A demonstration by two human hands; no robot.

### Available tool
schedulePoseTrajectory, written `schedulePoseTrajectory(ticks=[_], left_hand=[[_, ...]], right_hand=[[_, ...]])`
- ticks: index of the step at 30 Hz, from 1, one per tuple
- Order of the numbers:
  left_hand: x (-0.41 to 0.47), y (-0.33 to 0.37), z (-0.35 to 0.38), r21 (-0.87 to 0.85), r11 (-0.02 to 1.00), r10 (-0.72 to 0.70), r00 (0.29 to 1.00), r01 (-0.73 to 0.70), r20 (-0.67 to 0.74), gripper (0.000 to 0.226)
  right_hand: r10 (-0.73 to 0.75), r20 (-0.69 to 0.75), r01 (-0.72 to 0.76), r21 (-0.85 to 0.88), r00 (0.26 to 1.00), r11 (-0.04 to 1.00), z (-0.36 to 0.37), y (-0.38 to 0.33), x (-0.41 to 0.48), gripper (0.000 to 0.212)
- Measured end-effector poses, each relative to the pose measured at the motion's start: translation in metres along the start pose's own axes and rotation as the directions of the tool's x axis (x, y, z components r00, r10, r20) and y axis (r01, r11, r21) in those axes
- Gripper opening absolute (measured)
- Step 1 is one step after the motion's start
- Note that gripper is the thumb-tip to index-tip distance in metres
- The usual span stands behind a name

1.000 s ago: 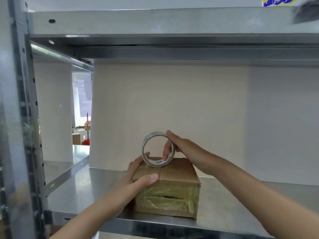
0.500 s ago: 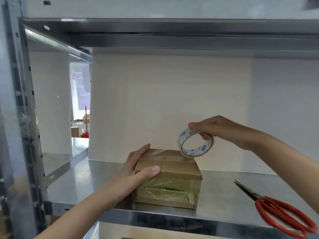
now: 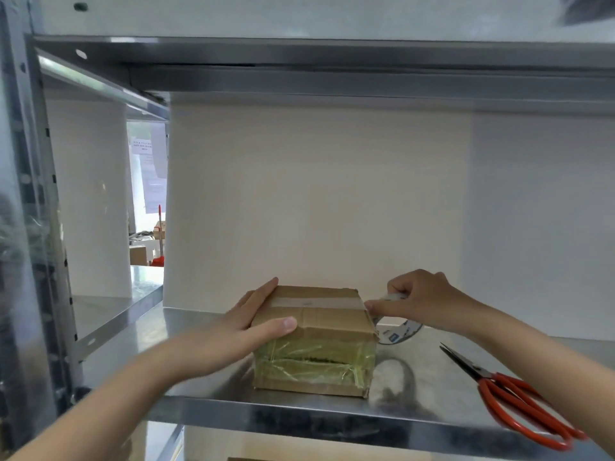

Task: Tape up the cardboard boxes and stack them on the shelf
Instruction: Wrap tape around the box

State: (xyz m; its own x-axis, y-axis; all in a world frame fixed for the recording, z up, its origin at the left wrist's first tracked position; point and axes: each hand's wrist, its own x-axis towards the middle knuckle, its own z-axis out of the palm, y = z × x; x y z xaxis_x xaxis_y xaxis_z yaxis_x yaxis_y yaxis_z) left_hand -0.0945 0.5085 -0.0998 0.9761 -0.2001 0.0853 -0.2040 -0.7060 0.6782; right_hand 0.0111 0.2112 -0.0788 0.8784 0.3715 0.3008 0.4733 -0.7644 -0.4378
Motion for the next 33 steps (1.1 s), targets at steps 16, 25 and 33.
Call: schedulePoseTrajectory(ticks=[16, 25, 33], left_hand=[[0.071, 0.06, 0.015, 0.436, 0.881, 0.058, 0.956, -0.184, 0.287, 0.05], [0.072, 0.061, 0.017, 0.41, 0.885, 0.099, 0.95, -0.221, 0.297, 0.048], [0.072, 0.062, 0.017, 0.415, 0.881, 0.1, 0.947, -0.227, 0.306, 0.049]], right_hand=[[0.144, -0.083, -0.137, 0.082, 0.986, 0.987, -0.025, 0.043, -0.046, 0.069], [-0.029, -0.046, 0.021, -0.167, 0.999, 0.986, 0.007, 0.05, -0.076, 0.046], [0.007, -0.095, -0.011, -0.035, 0.995, 0.999, 0.008, 0.044, -0.084, 0.034]])
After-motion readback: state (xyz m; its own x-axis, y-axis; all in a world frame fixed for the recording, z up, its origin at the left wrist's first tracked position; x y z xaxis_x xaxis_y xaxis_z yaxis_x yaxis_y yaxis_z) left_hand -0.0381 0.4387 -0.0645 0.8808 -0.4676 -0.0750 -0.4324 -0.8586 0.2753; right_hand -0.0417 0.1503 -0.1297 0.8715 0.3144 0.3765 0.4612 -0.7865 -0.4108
